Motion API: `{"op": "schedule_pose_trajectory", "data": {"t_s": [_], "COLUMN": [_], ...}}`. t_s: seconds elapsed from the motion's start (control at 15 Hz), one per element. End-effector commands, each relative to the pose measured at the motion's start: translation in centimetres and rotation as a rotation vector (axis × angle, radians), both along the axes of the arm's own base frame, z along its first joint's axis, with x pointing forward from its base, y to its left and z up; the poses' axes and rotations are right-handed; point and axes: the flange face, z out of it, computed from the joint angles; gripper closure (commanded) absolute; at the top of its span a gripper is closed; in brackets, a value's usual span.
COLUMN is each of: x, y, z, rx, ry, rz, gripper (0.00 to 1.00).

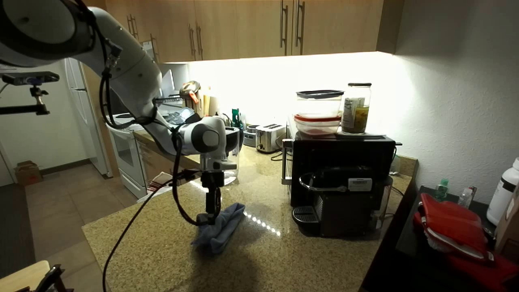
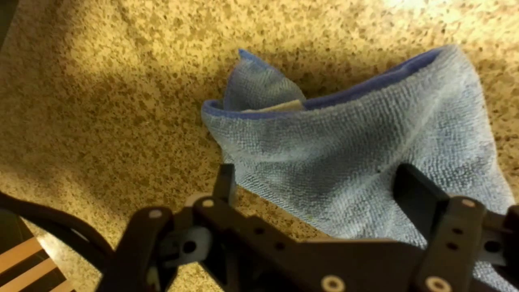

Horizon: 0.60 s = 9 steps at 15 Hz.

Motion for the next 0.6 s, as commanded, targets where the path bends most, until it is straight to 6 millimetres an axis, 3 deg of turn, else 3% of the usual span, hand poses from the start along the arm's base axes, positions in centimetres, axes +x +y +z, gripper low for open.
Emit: {"op": "schedule_pose_trajectory", "data": {"t_s": [0.0, 0.53], "x": [-0.4, -1.3], "y": [-0.7, -1.7], "z": [-0.9, -2.2], "rx": [-0.071, -0.100], "ry": [0.035, 0.055], "rz": [-0.014, -0.037], "gripper": [0.00, 0.00]}}
